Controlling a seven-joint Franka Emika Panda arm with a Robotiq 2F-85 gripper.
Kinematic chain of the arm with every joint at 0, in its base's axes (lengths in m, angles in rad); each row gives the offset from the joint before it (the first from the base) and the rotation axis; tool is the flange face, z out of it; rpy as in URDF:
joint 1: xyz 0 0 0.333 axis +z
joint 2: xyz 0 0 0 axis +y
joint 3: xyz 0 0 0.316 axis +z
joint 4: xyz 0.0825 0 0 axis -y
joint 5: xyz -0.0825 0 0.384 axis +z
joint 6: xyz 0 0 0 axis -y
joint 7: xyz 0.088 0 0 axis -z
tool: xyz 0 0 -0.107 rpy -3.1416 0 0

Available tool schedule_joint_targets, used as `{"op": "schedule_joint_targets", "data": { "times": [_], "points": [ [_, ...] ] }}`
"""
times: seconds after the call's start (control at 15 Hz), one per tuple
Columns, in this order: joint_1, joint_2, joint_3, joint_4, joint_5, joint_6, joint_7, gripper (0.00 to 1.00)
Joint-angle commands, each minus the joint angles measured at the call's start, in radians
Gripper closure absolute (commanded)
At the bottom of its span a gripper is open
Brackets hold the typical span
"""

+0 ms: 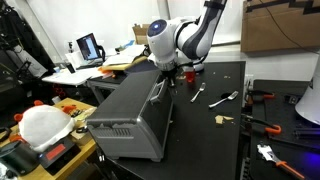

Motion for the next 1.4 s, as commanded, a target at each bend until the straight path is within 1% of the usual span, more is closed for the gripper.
{"op": "schedule_joint_targets", "data": {
  "times": [0.0,1.13,1.33],
  "points": [
    [0.008,0.006,-0.014,0.013,-0.027,0.011,0.037,0.97],
    [0.004,-0.007,-0.005,0.005,0.002,0.008,0.018,0.97],
    [-0.003,-0.005,0.000,0.006,0.032,0.012,-0.005,0.97]
  ]
}}
